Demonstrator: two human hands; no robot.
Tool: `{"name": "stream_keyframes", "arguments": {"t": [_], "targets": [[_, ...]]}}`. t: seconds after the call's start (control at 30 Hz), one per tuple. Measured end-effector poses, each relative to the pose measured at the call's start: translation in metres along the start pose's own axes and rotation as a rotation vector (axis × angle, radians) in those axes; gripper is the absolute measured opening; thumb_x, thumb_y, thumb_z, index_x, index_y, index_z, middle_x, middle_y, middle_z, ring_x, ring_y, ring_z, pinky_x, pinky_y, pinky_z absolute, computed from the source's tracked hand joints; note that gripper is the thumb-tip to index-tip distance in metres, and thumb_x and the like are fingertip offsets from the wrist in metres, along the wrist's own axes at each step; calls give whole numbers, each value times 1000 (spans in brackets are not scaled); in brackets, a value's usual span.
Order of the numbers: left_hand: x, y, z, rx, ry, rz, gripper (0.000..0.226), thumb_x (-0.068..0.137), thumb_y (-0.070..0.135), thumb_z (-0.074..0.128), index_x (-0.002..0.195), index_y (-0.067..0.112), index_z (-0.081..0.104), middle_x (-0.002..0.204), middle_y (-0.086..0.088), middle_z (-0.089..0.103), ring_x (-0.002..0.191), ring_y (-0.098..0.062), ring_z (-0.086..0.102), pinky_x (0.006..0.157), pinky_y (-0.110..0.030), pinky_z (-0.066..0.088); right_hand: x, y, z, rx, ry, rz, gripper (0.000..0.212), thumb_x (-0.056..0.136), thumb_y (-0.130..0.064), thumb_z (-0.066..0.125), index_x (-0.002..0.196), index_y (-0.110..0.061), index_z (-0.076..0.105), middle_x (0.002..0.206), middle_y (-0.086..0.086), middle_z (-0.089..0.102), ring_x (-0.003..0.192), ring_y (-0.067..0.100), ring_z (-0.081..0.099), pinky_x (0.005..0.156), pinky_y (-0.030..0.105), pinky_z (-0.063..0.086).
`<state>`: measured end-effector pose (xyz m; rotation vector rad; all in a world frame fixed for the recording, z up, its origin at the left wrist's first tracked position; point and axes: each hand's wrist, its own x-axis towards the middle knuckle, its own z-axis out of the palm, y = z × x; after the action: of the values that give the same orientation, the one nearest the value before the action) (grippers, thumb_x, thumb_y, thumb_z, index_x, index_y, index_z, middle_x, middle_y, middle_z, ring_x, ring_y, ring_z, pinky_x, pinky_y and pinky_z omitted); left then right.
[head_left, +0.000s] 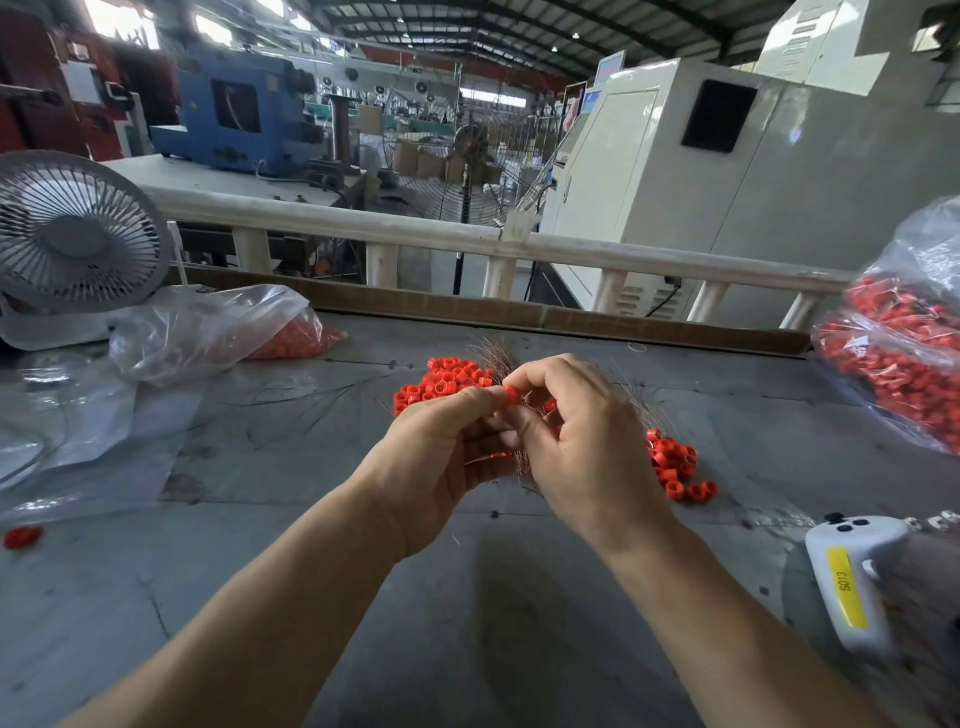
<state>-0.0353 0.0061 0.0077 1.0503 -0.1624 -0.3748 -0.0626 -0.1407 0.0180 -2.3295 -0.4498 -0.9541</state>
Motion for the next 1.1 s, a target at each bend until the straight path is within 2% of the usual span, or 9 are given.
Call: {"name": "stream_keyframes", "arguments": {"t": [0.17,0.33,0.47,0.67,0.83,0.9,0.97,1.03,1.1], "targets": [[1,-2,-2,47,30,18,19,99,15,59,106,0,68,99,-20,58,81,-22,62,78,-34,56,1,1,0,-12,-19,-6,13,90,-15,78,101,-17,71,97,-9,67,93,10,61,79,35,54],[0,0,-1,2,17,-13,17,98,18,60,102,4,68,87,-13,62,76,-20,64,82,-37,55,1,2,1,-32,43,-16,9,89,-11,77,96,-14,71,94,-6,68,92,16,62,78,37,53],[0,0,0,15,6,-20,22,97,17,59,108,-1,66,90,-16,63,79,-21,64,87,-39,53,1,1,1,-66,92,-40,9,86,-7,78,88,-13,71,87,-6,68,87,17,60,77,33,49],[1,1,0,7,-6,-21,21,97,17,59,107,0,68,91,-15,63,80,-20,64,91,-40,52,3,1,1,-101,128,-82,8,85,-6,78,85,-13,73,85,-5,69,87,21,60,81,40,49],[1,2,-2,15,19,7,15,98,17,59,102,4,67,86,-10,64,78,-19,64,79,-33,54,4,4,0,-158,71,-115,5,88,-18,79,93,-20,76,94,-11,69,98,18,58,87,39,44],[1,2,-3,28,37,26,12,99,15,60,101,6,67,85,-10,65,78,-19,63,76,-32,54,5,5,0,-219,68,-117,9,88,-22,80,96,-22,78,96,-8,65,97,19,56,86,38,45],[0,2,-3,22,55,46,14,98,14,61,106,3,67,89,-13,65,82,-22,62,82,-36,53,5,4,1,-234,79,-108,10,88,-21,79,98,-23,77,91,-6,60,89,17,57,78,35,49],[1,2,-3,13,76,62,25,97,12,62,114,-6,66,99,-20,64,92,-30,58,96,-47,51,3,2,3,-193,50,-100,12,89,-21,76,101,-23,75,88,-7,61,83,15,59,70,34,52],[1,2,-4,2,101,67,32,97,10,62,122,-10,63,107,-25,62,99,-33,56,105,-53,46,1,3,4,-146,18,-96,14,90,-22,75,104,-21,74,93,-7,65,85,13,62,71,35,54]]}}
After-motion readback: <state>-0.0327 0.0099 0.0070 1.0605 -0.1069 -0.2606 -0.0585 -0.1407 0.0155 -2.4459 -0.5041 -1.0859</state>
